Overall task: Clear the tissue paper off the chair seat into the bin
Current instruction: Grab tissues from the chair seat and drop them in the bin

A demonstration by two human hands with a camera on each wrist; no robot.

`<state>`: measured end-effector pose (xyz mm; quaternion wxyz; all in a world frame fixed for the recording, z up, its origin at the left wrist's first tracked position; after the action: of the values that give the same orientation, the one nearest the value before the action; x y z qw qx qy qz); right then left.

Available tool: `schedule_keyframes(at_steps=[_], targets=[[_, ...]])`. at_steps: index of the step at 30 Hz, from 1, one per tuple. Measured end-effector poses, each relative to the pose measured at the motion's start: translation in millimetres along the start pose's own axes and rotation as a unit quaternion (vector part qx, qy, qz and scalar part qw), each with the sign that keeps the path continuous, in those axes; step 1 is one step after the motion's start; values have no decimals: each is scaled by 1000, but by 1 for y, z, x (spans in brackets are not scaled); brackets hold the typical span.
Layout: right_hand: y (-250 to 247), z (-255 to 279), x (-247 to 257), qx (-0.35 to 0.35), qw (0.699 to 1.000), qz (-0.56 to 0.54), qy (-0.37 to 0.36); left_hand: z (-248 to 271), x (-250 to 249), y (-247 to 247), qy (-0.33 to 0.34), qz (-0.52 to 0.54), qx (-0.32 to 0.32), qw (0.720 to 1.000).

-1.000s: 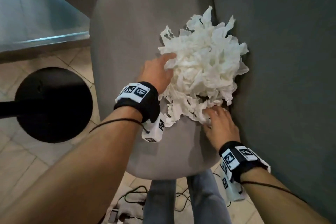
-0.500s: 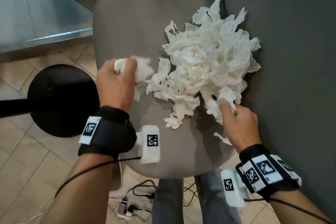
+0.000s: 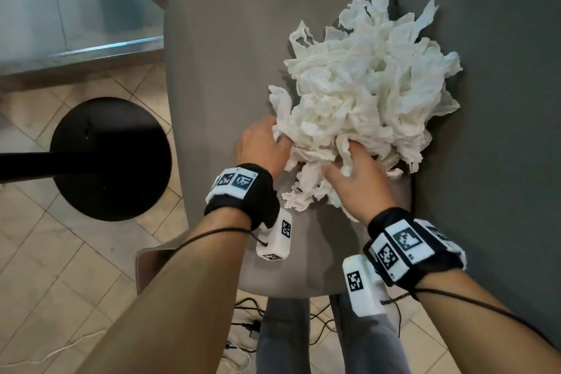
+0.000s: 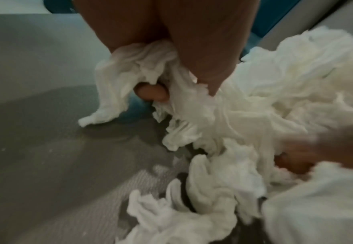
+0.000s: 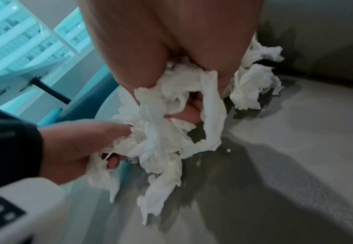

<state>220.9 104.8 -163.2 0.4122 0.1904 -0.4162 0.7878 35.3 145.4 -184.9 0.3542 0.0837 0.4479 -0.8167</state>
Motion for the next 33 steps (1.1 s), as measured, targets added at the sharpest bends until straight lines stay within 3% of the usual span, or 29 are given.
schedule_keyframes(at_steps=[4, 13, 17, 22, 27, 30, 33], targets=[[4, -1, -7, -14, 1000, -4, 25, 12, 8, -20, -7, 39, -67, 997], [-36, 28, -34, -72, 977, -138, 147, 73, 44, -77, -14, 174, -200, 964], [-53, 36, -44, -127, 971, -158, 130, 87, 48, -67, -28, 167, -165, 972], [-52, 37, -50, -154, 971, -140, 118, 86, 29, -18, 49, 88, -33, 994], [-14, 25, -33, -52, 997, -19, 62, 93, 30, 49, 59, -85, 52, 993], [11, 18, -13, -2, 996, 86, -31, 96, 30, 60, 74, -141, 43, 986], [28, 8, -9, 29, 983, 174, -48, 101, 22, 56, 92, -123, 37, 987]])
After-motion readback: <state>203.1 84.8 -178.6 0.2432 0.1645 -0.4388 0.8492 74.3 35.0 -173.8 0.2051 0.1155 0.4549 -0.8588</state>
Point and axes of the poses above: each hand's wrist, its own z-axis away from the middle knuckle, its own y-axis out of the palm, x = y × z, the point moved 9 cm from there along -z, towards the middle knuckle
